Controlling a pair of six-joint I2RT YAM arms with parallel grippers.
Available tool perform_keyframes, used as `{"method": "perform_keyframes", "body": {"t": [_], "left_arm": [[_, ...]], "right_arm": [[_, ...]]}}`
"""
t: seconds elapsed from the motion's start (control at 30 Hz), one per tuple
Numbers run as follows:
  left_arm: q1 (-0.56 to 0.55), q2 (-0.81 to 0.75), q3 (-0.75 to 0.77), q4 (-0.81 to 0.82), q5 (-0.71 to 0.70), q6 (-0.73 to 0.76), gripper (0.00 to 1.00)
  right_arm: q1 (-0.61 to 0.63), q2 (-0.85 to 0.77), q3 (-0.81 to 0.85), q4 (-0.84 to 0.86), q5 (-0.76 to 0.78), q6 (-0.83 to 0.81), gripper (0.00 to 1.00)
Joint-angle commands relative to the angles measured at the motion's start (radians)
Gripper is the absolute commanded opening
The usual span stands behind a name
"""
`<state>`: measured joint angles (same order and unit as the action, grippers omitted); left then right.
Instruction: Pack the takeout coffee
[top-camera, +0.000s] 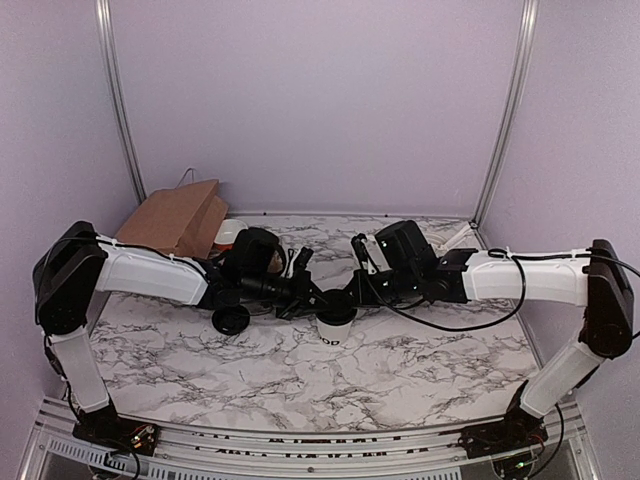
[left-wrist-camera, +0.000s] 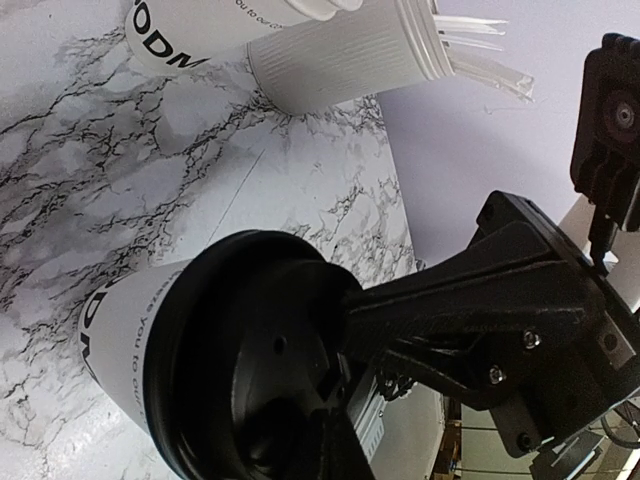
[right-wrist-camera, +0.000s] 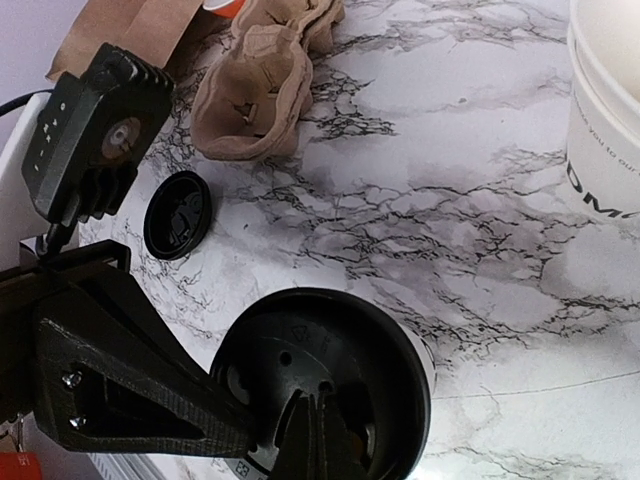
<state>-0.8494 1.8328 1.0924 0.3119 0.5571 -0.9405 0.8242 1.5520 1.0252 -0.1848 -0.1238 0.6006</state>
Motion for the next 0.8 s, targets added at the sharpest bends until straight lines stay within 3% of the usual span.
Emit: {"method": "perform_keyframes", "body": {"t": [0.0,0.57,0.63,0.77], "left_arm": [[0.007,0.029,-0.043,-0.038,-0.023,-0.005,0.0],[0.013,-0.07,0.123,-0.174,-0.048,0.094,0.0],[0.017,-0.09,0.124,-0.181,-0.063,0.11,0.03],[0.03,-0.139,0.117,-0.205,-0.102,0.137,0.11]], "right_arm": [[0.005,0.014,-0.008,0.004,-0.006,-0.005,0.0],[0.007,-0.006,0.085,-0.05,0.021,-0.042,0.0],[0.009,-0.017,0.092,-0.066,0.037,-0.051,0.0],[0.007,-0.038,0.107,-0.106,0.078,-0.078,0.09]]}}
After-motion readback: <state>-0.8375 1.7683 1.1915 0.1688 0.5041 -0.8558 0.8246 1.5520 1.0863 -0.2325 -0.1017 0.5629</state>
